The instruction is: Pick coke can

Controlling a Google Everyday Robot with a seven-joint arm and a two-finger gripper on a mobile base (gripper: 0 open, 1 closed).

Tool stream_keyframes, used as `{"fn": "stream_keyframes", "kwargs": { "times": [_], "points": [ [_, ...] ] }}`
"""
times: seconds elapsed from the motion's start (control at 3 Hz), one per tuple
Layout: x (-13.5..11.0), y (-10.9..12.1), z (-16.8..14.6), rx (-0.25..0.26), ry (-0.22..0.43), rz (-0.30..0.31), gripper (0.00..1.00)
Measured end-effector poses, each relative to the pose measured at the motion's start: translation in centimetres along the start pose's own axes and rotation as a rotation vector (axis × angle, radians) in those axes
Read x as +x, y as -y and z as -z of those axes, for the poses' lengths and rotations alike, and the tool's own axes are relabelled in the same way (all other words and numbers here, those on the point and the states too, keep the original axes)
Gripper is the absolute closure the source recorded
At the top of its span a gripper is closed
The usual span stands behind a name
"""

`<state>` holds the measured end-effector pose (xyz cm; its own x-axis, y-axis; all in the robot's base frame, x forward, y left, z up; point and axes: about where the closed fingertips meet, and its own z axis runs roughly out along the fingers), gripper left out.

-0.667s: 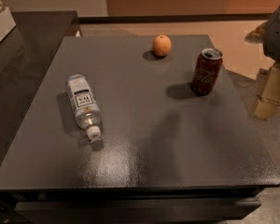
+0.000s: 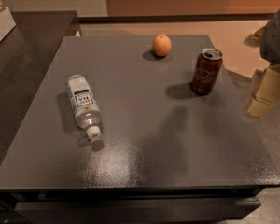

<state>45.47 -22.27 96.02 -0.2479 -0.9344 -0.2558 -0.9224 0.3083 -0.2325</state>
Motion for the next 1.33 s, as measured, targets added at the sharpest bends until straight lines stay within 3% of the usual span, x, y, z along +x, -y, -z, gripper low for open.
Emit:
{"fn": "stream_keyframes", "kwargs": {
  "times": [0.67, 1.33],
  "points": [
    [1.3, 6.2, -5.6, 0.003, 0.129, -0.158, 0.00],
    [-0.3, 11.0, -8.4, 0.003, 0.263, -0.221, 0.00]
  ]
}}
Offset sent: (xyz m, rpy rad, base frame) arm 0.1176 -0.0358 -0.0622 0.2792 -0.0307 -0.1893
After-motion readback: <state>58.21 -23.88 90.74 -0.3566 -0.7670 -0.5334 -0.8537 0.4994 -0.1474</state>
